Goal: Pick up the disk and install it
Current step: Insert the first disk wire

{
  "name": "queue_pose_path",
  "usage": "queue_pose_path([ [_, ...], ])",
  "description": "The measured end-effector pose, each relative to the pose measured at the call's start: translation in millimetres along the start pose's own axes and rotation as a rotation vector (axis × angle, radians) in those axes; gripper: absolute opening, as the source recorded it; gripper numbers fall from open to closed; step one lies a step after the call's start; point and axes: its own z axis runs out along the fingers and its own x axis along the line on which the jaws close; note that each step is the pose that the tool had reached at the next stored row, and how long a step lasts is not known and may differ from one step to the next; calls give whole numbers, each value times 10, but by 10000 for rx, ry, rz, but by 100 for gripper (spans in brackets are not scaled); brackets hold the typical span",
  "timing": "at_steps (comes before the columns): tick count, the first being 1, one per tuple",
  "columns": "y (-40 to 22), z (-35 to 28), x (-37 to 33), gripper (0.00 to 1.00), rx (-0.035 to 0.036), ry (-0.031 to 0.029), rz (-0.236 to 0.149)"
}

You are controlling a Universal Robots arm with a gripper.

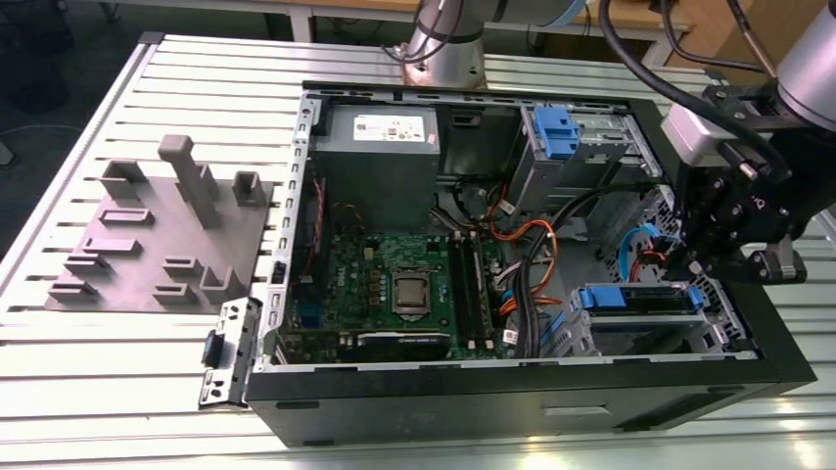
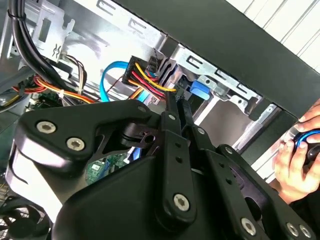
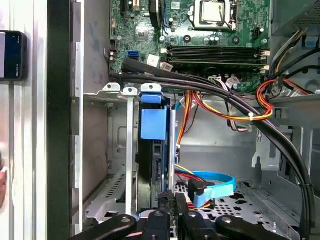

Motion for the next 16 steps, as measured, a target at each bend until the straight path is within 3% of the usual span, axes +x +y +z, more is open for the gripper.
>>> queue_pose_path([
  [8, 99, 6, 37, 16, 302, -55, 3],
  [12, 149, 21, 41, 16, 507, -63, 1],
  [16, 156, 42, 54, 16, 594, -67, 3],
])
